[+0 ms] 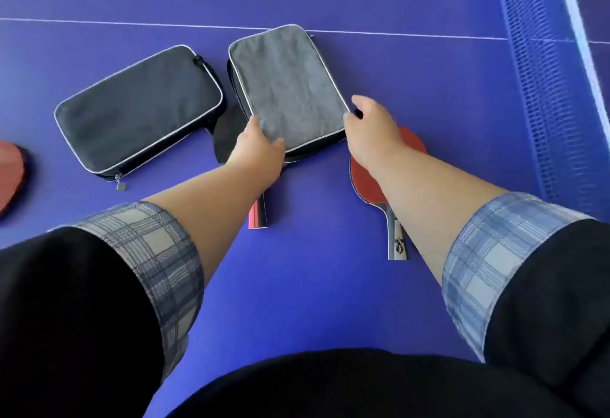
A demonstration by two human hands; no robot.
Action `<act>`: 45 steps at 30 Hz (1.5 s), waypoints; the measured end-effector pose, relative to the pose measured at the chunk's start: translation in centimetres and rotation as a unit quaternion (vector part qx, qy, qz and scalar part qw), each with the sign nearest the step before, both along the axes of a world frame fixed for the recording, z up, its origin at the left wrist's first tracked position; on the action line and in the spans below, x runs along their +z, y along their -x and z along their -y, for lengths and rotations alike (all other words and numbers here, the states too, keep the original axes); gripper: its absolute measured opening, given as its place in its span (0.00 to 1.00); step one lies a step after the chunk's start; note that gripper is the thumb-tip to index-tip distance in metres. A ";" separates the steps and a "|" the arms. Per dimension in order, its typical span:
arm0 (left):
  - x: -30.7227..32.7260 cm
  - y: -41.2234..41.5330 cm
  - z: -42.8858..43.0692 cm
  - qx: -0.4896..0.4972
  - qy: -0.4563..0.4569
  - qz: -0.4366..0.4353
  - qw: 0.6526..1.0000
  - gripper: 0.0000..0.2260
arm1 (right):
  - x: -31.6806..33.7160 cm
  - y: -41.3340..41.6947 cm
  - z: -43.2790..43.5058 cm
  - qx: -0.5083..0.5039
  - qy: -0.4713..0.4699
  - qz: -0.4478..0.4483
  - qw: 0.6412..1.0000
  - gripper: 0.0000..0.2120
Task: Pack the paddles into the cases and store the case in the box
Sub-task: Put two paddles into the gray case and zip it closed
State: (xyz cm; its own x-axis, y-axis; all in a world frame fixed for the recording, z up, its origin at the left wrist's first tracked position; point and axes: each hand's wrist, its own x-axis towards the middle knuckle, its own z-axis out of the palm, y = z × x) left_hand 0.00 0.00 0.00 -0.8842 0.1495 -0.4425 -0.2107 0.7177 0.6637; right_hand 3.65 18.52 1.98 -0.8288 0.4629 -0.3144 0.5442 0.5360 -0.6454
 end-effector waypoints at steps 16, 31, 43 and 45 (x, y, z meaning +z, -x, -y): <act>0.2 -1.5 1.7 0.110 -0.029 0.083 0.990 0.16 | -1.6 -1.9 1.0 -0.048 0.134 0.113 0.983 0.17; 6.8 -15.1 9.1 0.079 -0.013 0.039 0.996 0.13 | 2.5 -15.8 8.2 -0.070 0.254 0.049 0.963 0.25; 4.0 -22.3 24.5 0.048 0.007 0.096 0.994 0.24 | 0.8 -25.4 23.5 -0.071 0.209 0.094 0.971 0.29; 3.2 -23.3 26.3 0.030 0.019 0.107 0.994 0.26 | 0.0 -27.1 25.4 -0.076 0.201 0.079 0.974 0.27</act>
